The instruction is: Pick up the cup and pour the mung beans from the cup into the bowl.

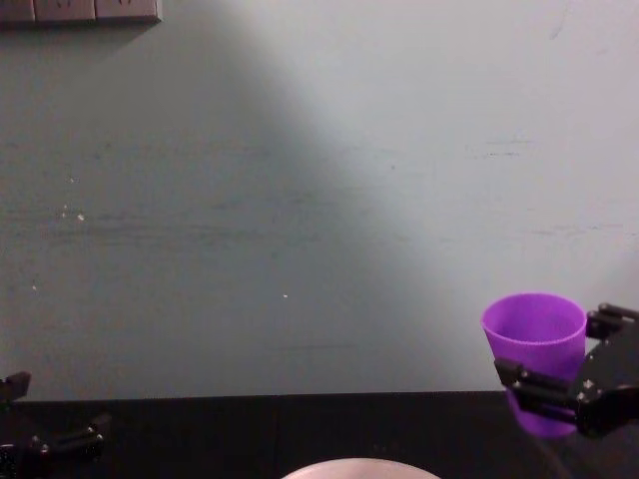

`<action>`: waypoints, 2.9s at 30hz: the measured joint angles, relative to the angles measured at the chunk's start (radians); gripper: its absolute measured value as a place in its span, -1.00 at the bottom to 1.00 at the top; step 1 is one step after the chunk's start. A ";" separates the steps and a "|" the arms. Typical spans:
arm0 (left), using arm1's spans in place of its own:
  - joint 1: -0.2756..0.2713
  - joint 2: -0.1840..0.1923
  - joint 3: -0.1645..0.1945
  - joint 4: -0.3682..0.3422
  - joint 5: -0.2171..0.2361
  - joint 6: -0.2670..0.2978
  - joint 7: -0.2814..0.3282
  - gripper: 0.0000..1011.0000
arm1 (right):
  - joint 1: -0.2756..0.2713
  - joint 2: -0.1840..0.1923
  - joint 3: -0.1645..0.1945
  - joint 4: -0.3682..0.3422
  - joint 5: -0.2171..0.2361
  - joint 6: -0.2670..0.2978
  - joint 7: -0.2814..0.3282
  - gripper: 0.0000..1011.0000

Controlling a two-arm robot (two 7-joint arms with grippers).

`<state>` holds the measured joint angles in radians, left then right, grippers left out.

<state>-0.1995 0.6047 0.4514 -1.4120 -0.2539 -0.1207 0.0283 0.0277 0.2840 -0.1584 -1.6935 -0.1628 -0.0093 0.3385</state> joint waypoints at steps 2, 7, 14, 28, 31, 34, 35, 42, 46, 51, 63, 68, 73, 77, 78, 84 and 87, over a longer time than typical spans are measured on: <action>0.000 0.000 0.000 0.000 0.000 0.000 0.000 0.98 | 0.001 0.000 0.001 0.016 0.017 -0.012 0.000 0.44; 0.000 0.000 0.000 0.000 0.000 0.000 0.000 0.98 | 0.011 -0.003 0.010 0.073 0.093 -0.047 0.019 0.44; 0.000 0.000 0.000 0.000 0.000 0.000 0.000 0.98 | 0.041 -0.011 0.022 0.169 0.210 -0.082 0.068 0.44; 0.000 0.000 0.000 0.000 0.000 0.000 0.000 0.98 | 0.104 -0.034 0.002 0.323 0.351 -0.089 0.127 0.44; 0.000 0.000 0.000 0.000 0.000 0.000 0.000 0.98 | 0.109 -0.040 -0.005 0.326 0.353 -0.071 0.104 0.44; 0.000 0.000 0.000 0.000 0.000 0.000 0.000 0.98 | 0.113 -0.045 -0.012 0.328 0.355 -0.056 0.080 0.44; 0.000 0.000 0.000 0.000 0.000 0.000 0.000 0.98 | 0.114 -0.046 -0.013 0.329 0.355 -0.053 0.074 0.44; 0.000 0.000 0.000 0.000 0.000 0.000 0.000 0.98 | 0.122 -0.046 -0.031 0.340 0.367 -0.049 0.055 0.44; 0.000 0.000 0.000 0.000 0.000 0.000 0.000 0.98 | 0.128 -0.039 -0.046 0.357 0.371 -0.059 0.049 0.44; 0.000 0.000 0.000 0.000 0.000 0.000 0.000 0.98 | 0.132 -0.034 -0.058 0.372 0.377 -0.069 0.047 0.44; 0.000 0.000 0.000 0.000 0.000 0.000 0.000 0.98 | 0.131 -0.021 -0.081 0.387 0.398 -0.092 0.033 0.83; 0.000 0.000 0.000 0.000 0.000 0.000 0.000 0.98 | 0.122 -0.015 -0.084 0.367 0.403 -0.096 0.023 0.98; 0.000 0.000 0.000 0.000 0.000 0.000 0.000 0.98 | 0.105 -0.008 -0.079 0.324 0.409 -0.099 0.014 0.98; 0.000 0.000 0.000 0.000 0.000 0.000 0.000 0.98 | 0.080 0.001 -0.070 0.260 0.417 -0.100 0.003 0.98; 0.000 0.000 0.000 0.000 0.000 0.000 0.000 0.98 | 0.071 0.004 -0.066 0.239 0.419 -0.100 -0.002 0.98; 0.000 0.000 0.000 0.000 0.000 0.000 0.000 0.98 | 0.039 0.006 -0.045 0.170 0.416 -0.104 -0.040 0.98; 0.000 0.000 0.000 0.000 0.000 0.000 0.000 0.98 | 0.022 0.001 -0.016 0.137 0.405 -0.108 -0.080 0.98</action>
<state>-0.1995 0.6047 0.4514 -1.4119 -0.2539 -0.1205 0.0283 0.0501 0.2852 -0.1744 -1.5567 0.2426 -0.1172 0.2590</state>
